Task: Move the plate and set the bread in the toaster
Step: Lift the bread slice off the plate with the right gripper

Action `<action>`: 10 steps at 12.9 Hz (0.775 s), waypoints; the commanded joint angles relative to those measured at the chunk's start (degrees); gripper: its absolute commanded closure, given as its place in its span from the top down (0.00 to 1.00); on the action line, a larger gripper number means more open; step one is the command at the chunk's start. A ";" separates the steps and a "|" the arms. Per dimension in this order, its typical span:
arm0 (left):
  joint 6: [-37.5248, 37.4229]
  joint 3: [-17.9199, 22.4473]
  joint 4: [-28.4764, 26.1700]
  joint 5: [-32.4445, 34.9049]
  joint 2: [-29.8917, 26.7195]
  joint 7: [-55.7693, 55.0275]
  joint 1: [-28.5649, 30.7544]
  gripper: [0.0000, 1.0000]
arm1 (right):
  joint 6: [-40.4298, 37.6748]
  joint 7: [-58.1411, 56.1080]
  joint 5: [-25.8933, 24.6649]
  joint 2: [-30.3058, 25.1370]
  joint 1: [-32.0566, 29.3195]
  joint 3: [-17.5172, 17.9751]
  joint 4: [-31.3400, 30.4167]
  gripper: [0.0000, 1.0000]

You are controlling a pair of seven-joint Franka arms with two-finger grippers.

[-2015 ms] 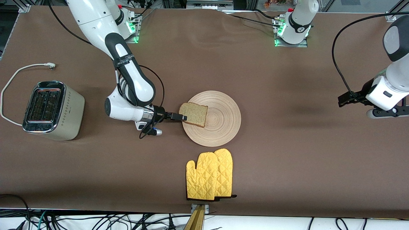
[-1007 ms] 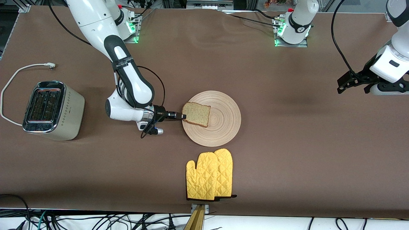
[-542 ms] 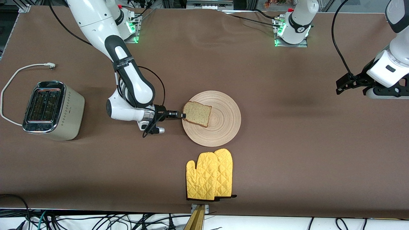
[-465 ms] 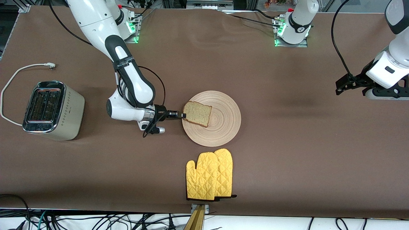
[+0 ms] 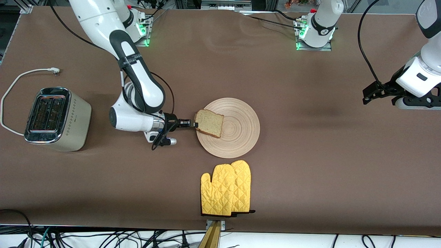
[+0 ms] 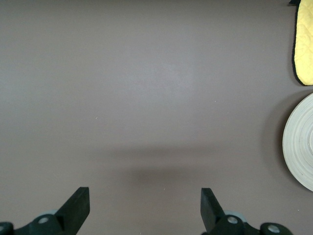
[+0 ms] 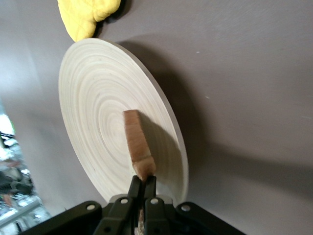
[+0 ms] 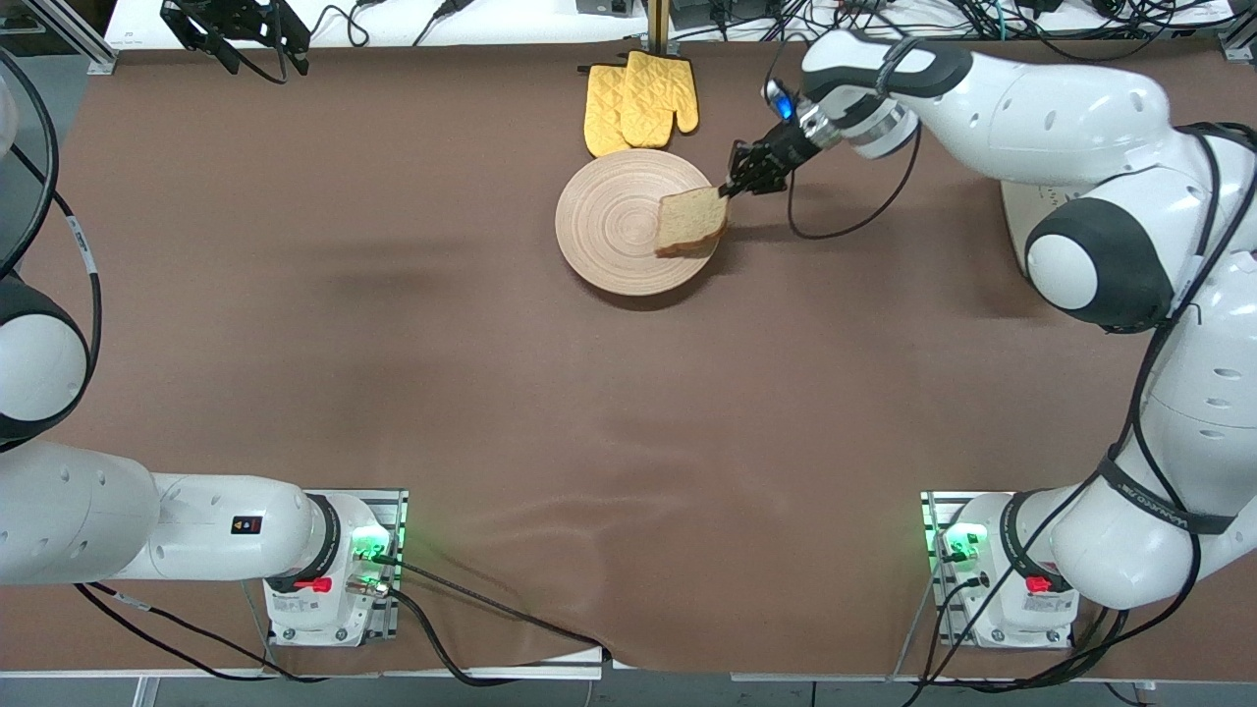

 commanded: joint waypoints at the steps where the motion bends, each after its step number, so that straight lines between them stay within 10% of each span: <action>1: -0.54 0.22 1.66 0.10 1.16 0.60 -0.18 1.00 | -12.81 5.42 -7.90 -3.51 -0.43 -6.01 5.11 0.00; 6: -0.46 0.14 1.75 0.01 1.69 0.69 -0.27 1.00 | -35.32 3.77 -18.53 -5.36 -1.04 -22.79 15.65 0.00; 10: -0.63 0.14 1.84 0.10 1.69 0.68 -0.27 1.00 | -38.97 -3.36 -27.41 -5.45 -2.45 -32.91 17.79 0.00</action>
